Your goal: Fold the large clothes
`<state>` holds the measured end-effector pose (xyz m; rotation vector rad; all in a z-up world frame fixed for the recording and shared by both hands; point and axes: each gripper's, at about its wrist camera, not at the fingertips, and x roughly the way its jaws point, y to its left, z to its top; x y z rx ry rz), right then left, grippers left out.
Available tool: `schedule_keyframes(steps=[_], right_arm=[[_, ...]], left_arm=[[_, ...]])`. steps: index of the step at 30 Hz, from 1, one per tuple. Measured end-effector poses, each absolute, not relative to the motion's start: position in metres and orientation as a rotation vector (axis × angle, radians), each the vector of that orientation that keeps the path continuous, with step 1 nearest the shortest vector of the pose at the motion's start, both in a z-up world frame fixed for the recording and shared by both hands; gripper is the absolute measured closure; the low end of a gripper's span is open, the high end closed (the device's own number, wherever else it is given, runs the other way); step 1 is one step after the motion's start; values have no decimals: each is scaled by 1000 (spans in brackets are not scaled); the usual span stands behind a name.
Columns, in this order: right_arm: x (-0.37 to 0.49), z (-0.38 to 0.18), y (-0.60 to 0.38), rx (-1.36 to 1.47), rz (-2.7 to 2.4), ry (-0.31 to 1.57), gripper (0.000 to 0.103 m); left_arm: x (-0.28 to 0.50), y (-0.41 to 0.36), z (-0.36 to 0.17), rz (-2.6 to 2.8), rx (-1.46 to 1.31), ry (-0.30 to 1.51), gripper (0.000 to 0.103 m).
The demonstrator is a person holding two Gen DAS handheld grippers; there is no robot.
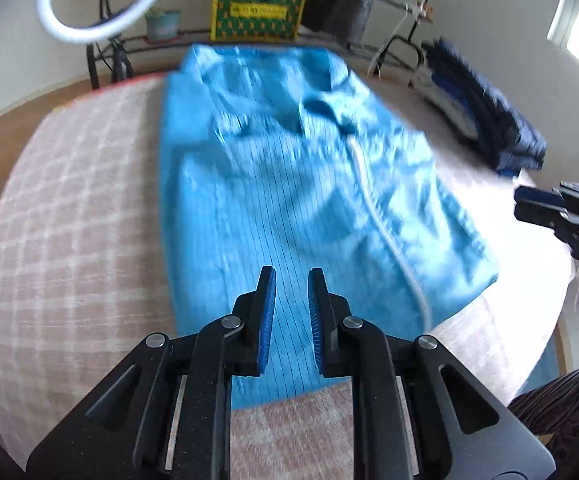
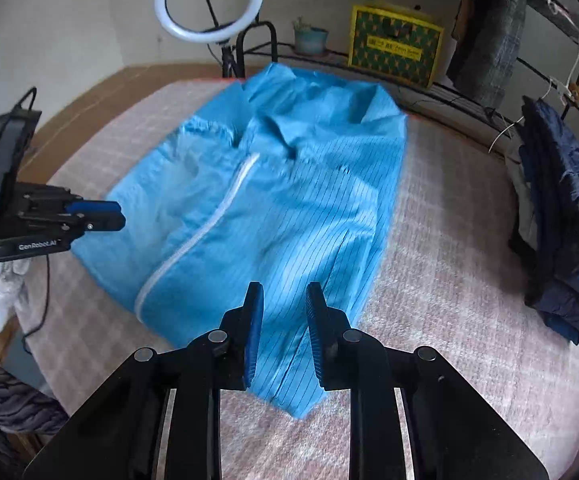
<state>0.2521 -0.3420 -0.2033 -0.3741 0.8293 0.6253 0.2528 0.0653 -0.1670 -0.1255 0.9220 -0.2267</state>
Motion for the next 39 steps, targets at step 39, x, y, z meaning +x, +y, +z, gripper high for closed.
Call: schedule_keyframes(steps=[39], right_arm=[[354,28,-361,-182,629,525,61]], left_arm=[[372,127,115,-110,-115,624,65]])
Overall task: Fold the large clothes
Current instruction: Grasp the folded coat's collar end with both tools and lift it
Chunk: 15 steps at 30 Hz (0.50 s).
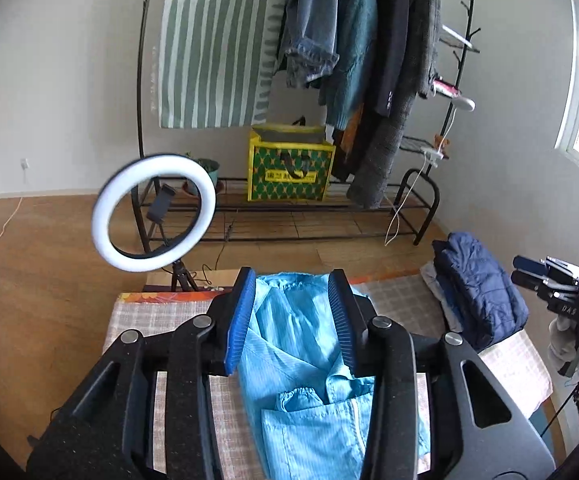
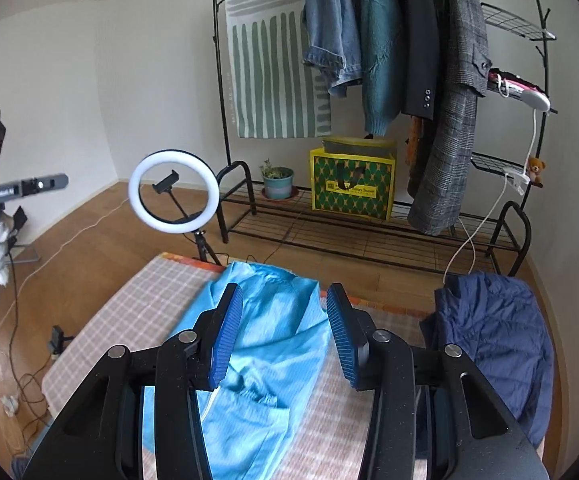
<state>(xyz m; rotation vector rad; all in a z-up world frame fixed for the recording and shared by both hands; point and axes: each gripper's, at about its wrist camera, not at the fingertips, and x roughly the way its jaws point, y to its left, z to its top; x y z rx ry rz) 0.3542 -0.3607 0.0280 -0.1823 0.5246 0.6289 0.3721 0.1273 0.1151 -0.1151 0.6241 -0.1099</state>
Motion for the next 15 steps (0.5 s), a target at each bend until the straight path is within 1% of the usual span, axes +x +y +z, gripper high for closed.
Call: schedule_keyframes(steps=[4,8,9,11,15], right_arm=[[396,-2,-347,-188,669,578,61],[443,-51,-332,-202,696,654,61],[456,-64,-329,-197,701,674,61],[484,-88,-322,-179,710,717,61],[541,-132,-306,-161,697,793,61]], left_arm=[[420,124,54,-135,-110,707,65],[475,129,-14,-138,-153,806,64],[490,132,-32,-139,-171,828,64],[515,135,-63,-129,-193,862,58],[561,139,-113,-127,-201,901,58]])
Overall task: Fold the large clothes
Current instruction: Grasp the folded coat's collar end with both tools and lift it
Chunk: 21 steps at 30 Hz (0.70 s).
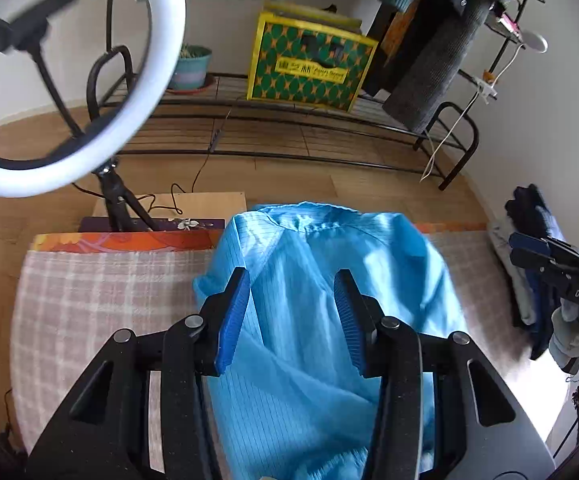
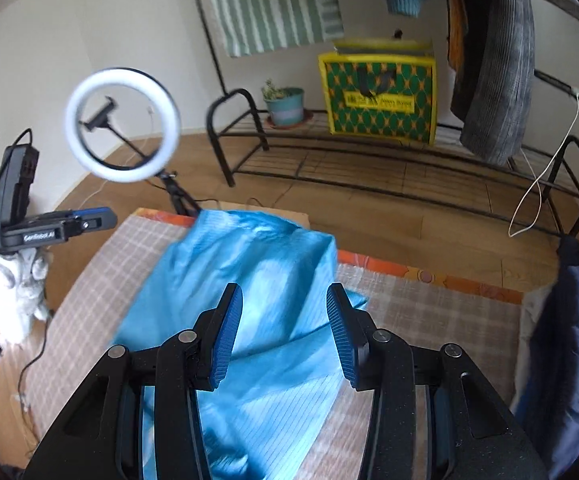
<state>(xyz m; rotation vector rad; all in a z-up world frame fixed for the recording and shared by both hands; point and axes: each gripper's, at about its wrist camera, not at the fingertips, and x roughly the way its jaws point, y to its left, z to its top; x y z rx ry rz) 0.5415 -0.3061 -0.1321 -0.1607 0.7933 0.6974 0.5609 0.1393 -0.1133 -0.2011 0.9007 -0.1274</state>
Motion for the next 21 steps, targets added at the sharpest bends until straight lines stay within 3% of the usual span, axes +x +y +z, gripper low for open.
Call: schedule_keyframes(steps=[4,11,21], right_arm=[[592,-168,-293,-95,686,846,61],[646,-208,-260,-59,720,939,61],[693,-242,-226,-104,714,1058,61]], left_arm=[[599,152,-146,-114,-261,918,45],[658,179,-193,-116,-441,1024,44],[692,158,-224,-102,-272,1120,44]])
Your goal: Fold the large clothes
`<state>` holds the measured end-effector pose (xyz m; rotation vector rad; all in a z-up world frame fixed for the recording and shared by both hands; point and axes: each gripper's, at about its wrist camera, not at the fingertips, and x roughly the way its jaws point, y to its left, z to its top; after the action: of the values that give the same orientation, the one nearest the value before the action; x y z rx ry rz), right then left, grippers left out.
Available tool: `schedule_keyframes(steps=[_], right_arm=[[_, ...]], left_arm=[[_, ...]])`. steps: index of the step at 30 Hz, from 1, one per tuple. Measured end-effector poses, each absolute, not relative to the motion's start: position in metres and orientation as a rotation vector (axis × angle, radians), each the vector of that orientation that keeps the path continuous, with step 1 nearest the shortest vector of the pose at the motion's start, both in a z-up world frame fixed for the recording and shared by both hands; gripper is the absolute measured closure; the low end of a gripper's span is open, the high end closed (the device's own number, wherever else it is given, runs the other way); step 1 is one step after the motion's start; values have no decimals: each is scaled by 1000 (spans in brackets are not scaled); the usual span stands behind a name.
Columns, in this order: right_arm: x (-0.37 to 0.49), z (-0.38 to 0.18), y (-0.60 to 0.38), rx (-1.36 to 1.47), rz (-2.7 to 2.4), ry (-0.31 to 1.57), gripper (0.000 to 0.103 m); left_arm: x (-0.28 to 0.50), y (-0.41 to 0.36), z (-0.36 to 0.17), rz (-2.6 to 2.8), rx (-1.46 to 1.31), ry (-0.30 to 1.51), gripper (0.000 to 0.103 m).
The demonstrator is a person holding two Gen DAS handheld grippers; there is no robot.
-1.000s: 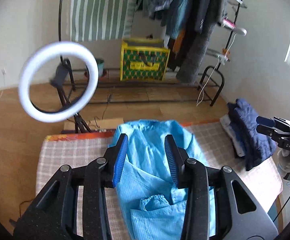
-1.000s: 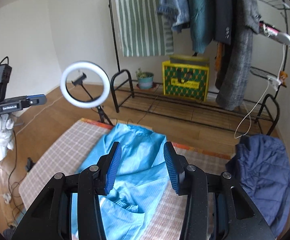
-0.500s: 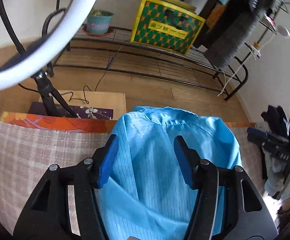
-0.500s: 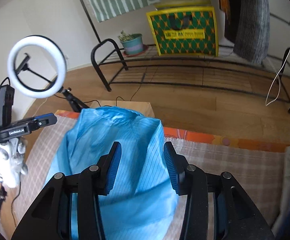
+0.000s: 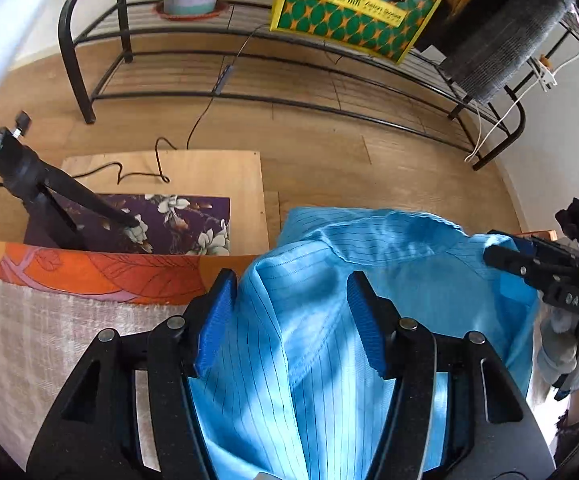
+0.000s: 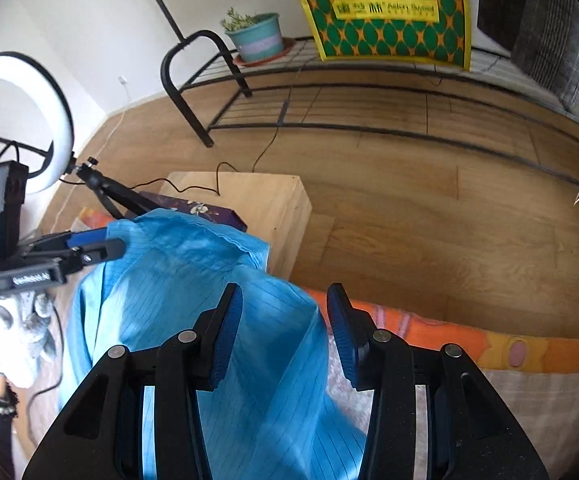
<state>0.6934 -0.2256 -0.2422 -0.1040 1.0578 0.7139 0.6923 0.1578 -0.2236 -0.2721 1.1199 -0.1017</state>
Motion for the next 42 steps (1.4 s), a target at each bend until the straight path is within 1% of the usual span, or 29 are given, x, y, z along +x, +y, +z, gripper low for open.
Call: schedule_keyframes(steps=[1,2,3,4,5,7,8,11,13,17,25,36,42], right_arm=[[694,-244,-224,-95,727,1066,61],[694,-247,-221,-98,737,1068,61],[694,-248,-218,-113,733,1059,68],[693,-249,-216,-125,733,1053,87],[693,-250,-214,-125,741,1053,96],[690,-249,-214,-111,749,1032,101],[686,-245,-214,-122,744,996,101],[673,-229,-214,-131,749,899,102],[665,-216,-219,-103,782,830,102],[658,-213,-213,-147,720,803,102],[616,-166,-222,-133,734,703,102],[525,-105,-239,-145,741,614,103],[468,-77,-261,-149,743,584,103]], left_arm=[[694,158,-226,-103,-277,1119,44],[695,157,-229,-103,-272,1117,52],[696,155,-231,-103,-263,1111,61],[697,154,-232,-105,-255,1108,77],[698,152,-234,-104,-250,1102,86],[695,148,-230,-103,-237,1066,97],[691,147,-226,-102,-243,1033,99],[678,154,-210,-121,-302,935,101],[675,158,-203,-128,-320,914,102],[665,152,-185,-143,-300,887,102],[621,144,-139,-152,-280,808,103],[524,123,-57,-152,-227,734,103],[462,112,-33,-166,-226,703,103]])
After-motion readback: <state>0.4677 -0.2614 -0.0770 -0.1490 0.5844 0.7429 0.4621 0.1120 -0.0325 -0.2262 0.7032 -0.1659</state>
